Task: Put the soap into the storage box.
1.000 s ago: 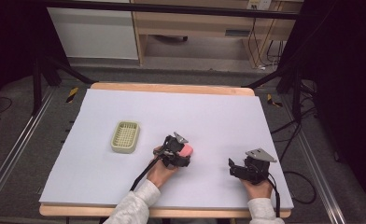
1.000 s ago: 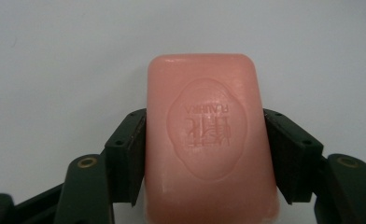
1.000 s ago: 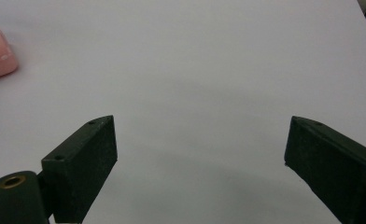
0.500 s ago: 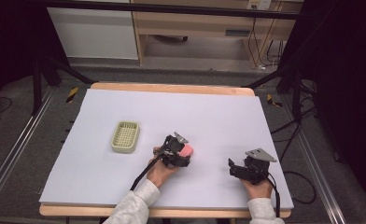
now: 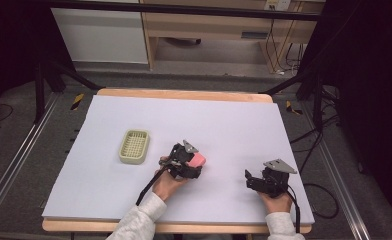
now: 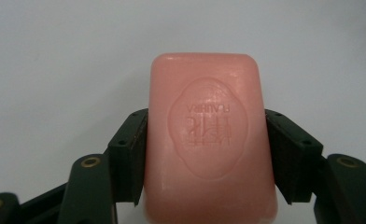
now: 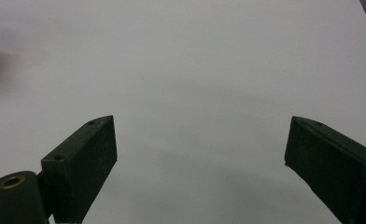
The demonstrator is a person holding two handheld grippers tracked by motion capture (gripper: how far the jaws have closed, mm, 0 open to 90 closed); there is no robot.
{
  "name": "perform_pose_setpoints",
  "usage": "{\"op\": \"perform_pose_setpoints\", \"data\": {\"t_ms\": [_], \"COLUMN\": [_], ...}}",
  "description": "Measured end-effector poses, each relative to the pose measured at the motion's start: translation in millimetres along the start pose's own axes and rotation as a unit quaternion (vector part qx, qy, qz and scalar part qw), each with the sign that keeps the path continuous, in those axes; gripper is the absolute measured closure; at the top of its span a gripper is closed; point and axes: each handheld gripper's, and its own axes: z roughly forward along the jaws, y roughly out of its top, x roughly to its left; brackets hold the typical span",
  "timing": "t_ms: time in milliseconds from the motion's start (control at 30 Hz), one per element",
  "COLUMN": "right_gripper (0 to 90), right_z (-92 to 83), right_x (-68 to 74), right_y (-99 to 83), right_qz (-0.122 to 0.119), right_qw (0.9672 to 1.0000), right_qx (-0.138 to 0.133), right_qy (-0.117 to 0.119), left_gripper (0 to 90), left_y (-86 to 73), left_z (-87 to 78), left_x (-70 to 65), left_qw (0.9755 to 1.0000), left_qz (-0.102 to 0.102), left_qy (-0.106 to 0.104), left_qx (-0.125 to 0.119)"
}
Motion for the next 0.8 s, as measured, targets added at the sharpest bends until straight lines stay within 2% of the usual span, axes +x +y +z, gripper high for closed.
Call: {"op": "perform_pose_setpoints", "data": {"t_ms": [233, 800], "right_gripper": [9.6, 9.5], "right_z": [-0.2, 0.5], "right_x": [0.1, -0.5], "right_y": [0.0, -0.8], "right_qz": [0.001, -0.001], "right_qw": [1.0, 1.0], "right_qx": [0.0, 0.001], "right_qy": [-0.001, -0.002], "left_gripper": [37.2, 37.2], "left_y": [-4.8, -23.7], "left_z": [-19.1, -66.6], "left_x": [14.1, 51.5], "left_qw": [0.9999, 0.998], "left_qz": [-0.007, -0.033], "left_qy": [0.003, 0.034], "left_qx": [-0.011, -0.043]}}
